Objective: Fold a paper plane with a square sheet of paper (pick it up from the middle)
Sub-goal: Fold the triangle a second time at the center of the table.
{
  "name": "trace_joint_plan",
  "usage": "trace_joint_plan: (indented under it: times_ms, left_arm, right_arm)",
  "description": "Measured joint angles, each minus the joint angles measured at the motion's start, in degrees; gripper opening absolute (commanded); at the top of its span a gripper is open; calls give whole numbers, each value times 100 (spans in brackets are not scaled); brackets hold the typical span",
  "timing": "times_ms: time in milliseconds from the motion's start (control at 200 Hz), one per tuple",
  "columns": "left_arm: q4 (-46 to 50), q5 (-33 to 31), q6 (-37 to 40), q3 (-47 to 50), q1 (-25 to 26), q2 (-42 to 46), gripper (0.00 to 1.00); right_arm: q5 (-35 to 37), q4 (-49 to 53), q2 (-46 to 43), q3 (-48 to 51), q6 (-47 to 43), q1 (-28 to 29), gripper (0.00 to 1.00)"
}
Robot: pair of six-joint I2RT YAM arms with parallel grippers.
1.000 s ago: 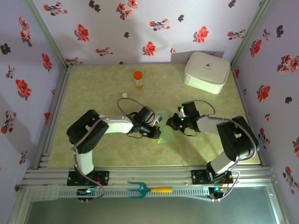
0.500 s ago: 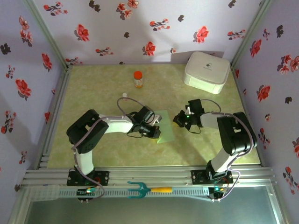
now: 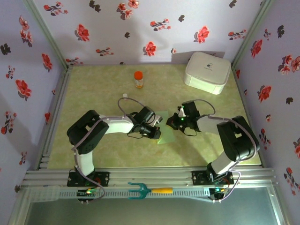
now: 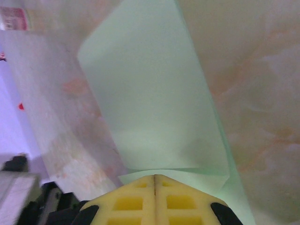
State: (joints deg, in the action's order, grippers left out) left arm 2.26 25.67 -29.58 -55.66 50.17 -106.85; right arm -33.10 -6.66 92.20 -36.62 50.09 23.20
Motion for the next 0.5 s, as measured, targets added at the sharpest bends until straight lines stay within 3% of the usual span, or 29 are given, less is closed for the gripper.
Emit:
trace_joint_plan:
  times_ms: [200,500]
  left_arm:
    - [96,-15,-66,-11,-22,50,0]
    - [227,-35,-765,-310,-74,415,0]
  right_arm:
    - [17,-109,284,81,52,-4,0]
    - [352,-833,-57,660,800,76,0]
